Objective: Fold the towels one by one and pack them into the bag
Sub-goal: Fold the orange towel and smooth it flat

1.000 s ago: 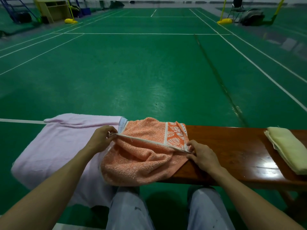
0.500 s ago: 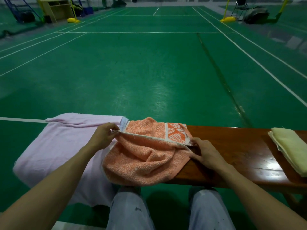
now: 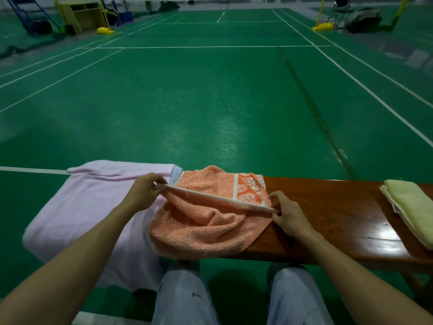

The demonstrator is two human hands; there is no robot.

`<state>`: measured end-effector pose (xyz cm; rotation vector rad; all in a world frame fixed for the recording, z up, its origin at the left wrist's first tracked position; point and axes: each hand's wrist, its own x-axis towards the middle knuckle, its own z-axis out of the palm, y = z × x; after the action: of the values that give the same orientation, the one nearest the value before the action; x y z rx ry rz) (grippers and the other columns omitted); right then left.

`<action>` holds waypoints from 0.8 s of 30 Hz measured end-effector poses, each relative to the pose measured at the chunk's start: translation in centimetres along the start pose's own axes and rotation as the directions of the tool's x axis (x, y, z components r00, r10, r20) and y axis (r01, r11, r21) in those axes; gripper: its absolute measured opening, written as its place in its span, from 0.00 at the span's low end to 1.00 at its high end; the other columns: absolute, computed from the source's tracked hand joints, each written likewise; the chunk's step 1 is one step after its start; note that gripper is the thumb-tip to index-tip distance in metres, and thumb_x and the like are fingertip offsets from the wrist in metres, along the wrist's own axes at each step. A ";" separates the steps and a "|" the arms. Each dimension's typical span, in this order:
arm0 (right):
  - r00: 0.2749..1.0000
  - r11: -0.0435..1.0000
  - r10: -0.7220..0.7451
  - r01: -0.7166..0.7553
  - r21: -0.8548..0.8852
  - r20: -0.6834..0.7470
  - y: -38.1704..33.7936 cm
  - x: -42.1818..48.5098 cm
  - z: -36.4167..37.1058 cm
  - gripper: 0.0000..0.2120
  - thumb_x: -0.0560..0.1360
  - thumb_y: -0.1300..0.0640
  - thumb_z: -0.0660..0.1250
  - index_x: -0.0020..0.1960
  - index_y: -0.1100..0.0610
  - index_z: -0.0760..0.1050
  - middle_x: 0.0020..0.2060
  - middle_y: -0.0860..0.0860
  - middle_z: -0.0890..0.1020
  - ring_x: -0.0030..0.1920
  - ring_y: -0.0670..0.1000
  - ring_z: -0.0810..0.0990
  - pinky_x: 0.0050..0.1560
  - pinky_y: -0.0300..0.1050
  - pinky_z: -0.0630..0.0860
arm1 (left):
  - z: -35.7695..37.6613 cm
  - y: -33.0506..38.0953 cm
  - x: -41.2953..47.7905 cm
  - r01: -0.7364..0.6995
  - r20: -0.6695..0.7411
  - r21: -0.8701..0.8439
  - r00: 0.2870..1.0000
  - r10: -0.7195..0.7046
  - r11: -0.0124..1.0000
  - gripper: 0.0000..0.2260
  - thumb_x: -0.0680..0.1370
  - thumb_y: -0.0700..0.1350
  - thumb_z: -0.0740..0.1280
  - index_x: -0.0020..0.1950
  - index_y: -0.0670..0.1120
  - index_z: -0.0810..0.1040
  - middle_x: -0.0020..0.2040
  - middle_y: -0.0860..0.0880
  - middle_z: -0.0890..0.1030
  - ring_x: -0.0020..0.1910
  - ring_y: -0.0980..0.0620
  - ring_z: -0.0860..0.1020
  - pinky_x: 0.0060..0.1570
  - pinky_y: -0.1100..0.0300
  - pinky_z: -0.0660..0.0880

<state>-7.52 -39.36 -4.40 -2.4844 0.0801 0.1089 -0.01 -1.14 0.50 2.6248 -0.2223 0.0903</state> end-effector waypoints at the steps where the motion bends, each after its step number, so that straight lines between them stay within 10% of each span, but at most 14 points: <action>1: 1.000 1.000 0.013 -0.012 0.027 -0.021 0.0 0.0 -0.2 0.22 0.77 0.63 0.68 0.67 0.52 0.67 0.61 0.53 0.79 0.52 0.47 0.77 0.41 0.34 0.74 | -0.1 0.0 0.1 -0.002 0.000 0.000 1.000 0.002 1.000 0.03 0.76 0.37 0.69 0.49 0.40 0.81 0.49 0.44 0.81 0.45 0.49 0.76 0.43 0.61 0.70; 13: 0.937 0.902 0.160 -0.012 0.431 -0.310 -0.6 3.0 -4.4 0.19 0.71 0.71 0.72 0.57 0.56 0.73 0.42 0.49 0.81 0.45 0.51 0.82 0.50 0.48 0.79 | -1.4 2.1 2.1 0.029 -0.104 -0.250 0.993 -0.057 0.968 0.02 0.77 0.38 0.68 0.46 0.44 0.79 0.36 0.49 0.79 0.28 0.51 0.77 0.27 0.64 0.71; 24: 0.888 0.840 0.255 -0.007 0.542 -0.383 -0.6 13.3 -9.6 0.19 0.69 0.74 0.71 0.49 0.53 0.73 0.38 0.53 0.80 0.35 0.51 0.77 0.35 0.45 0.73 | -1.7 6.5 11.6 0.079 -0.116 -0.666 0.971 -0.208 0.742 0.10 0.79 0.33 0.63 0.42 0.46 0.72 0.41 0.44 0.75 0.23 0.56 0.78 0.26 0.58 0.78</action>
<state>6.33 -45.09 2.24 -1.8970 0.4238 -0.3811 10.28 -7.55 6.25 1.8946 0.0229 0.1664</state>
